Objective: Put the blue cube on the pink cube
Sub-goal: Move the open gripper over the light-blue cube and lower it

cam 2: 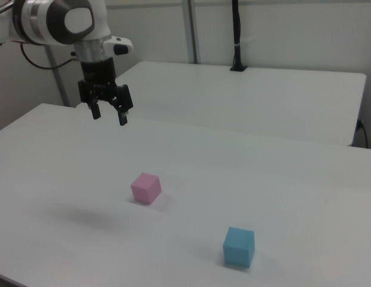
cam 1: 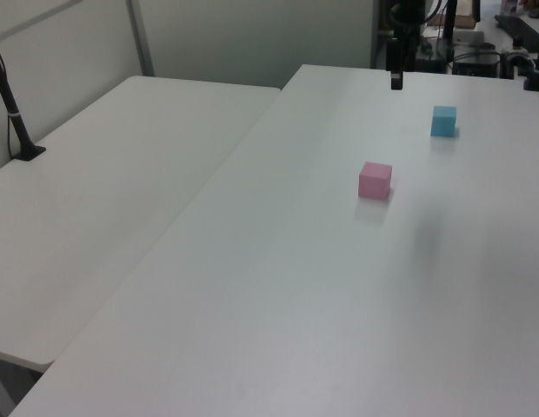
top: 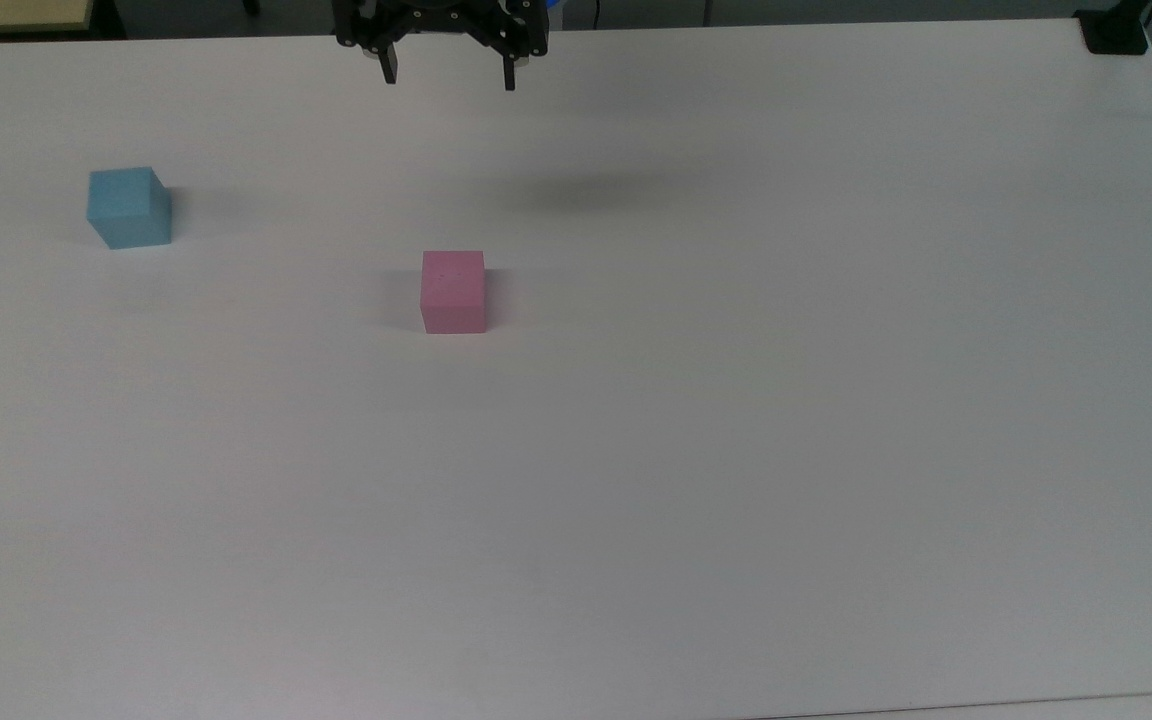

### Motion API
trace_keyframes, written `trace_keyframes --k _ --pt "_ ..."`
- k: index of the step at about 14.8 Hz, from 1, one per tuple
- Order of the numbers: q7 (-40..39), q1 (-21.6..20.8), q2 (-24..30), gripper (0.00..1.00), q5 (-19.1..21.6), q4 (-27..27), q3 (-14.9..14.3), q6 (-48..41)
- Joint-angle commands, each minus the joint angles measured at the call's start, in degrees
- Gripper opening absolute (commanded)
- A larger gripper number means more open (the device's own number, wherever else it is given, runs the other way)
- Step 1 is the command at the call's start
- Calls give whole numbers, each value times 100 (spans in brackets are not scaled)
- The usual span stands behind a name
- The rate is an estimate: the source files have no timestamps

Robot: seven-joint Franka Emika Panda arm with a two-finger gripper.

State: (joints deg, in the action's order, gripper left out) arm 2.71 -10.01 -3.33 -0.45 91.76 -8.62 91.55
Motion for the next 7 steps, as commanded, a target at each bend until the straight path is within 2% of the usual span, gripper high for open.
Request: trace_keyframes --k 1,7 --pt "-330 -53 78 100 -35 44 -35 -102" --pt "-359 -45 78 100 -26 61 -35 -77"
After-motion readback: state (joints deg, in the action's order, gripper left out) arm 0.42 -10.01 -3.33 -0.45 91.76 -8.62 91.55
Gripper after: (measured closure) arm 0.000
